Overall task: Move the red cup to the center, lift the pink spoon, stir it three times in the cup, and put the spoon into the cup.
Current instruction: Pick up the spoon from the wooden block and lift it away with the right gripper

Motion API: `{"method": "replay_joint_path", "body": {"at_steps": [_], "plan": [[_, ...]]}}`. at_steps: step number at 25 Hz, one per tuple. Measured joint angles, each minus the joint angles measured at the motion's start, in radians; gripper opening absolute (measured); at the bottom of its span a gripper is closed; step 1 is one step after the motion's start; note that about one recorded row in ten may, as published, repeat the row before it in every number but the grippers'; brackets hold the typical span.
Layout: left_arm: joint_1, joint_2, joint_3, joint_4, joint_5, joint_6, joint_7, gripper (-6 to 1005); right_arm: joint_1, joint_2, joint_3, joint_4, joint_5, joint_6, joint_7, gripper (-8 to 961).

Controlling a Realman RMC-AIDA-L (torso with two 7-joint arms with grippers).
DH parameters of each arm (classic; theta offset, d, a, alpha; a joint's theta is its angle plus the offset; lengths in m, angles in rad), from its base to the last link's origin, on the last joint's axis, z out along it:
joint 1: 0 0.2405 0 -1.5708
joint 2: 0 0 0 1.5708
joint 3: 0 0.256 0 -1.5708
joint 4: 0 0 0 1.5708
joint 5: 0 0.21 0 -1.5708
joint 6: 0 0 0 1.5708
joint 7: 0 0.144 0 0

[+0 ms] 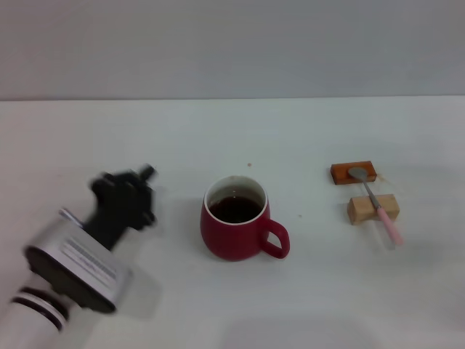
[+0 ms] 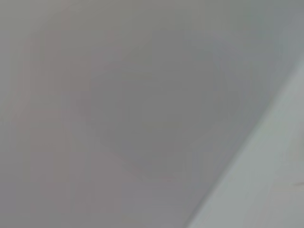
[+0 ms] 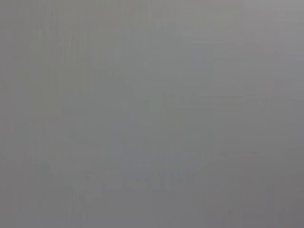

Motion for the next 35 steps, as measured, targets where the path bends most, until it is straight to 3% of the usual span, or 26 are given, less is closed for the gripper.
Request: {"method": "replay_joint_path", "body": {"at_steps": [1,2,5,6,7,11,18,25,26,30,31,35], "plan": [[0.007,0.002,-0.114,0.002,-0.001,0.001,-0.020,69,0.000,0.000,0.000,0.000,0.000,0.002,0.000,658],[0.007,0.002,-0.114,0.002,-0.001,0.001,-0.020,70,0.000,0.000,0.000,0.000,0.000,0.002,0.000,658],[0.012,0.003,-0.260,0.003,-0.001,0.001,-0.063,72,-0.001,0.002,-0.001,-0.001,0.000,0.002,0.001,657],[0.011,0.003,-0.345,0.006,-0.001,0.001,-0.101,72,-0.001,0.002,-0.001,-0.001,0.000,0.002,0.001,657],[0.011,0.003,-0.345,0.006,-0.001,0.001,-0.101,73,-0.002,0.003,-0.001,-0.001,0.000,0.002,0.001,657],[0.007,0.004,-0.504,0.029,-0.001,-0.006,-0.242,76,-0.009,0.008,-0.018,-0.001,0.000,0.010,0.003,657],[-0.003,0.010,-0.591,0.056,-0.001,0.004,-0.351,80,-0.053,0.014,-0.101,0.034,0.005,0.012,0.003,657],[-0.006,0.016,-0.647,0.078,0.001,0.039,-0.532,85,-0.202,0.017,-0.207,0.188,0.008,0.030,0.004,657],[-0.007,0.019,-0.677,0.081,0.003,0.038,-0.585,131,-0.259,0.017,-0.250,0.250,0.012,0.033,0.003,657],[-0.009,0.030,-0.699,0.090,0.006,0.036,-0.638,316,-0.341,0.017,-0.333,0.341,0.056,0.032,-0.016,657],[-0.010,0.035,-0.699,0.092,0.006,0.039,-0.637,359,-0.388,0.015,-0.406,0.400,0.107,0.028,-0.047,657],[-0.011,0.042,-0.700,0.092,0.007,0.043,-0.633,529,-0.455,0.010,-0.518,0.496,0.172,0.026,-0.133,657]]}}
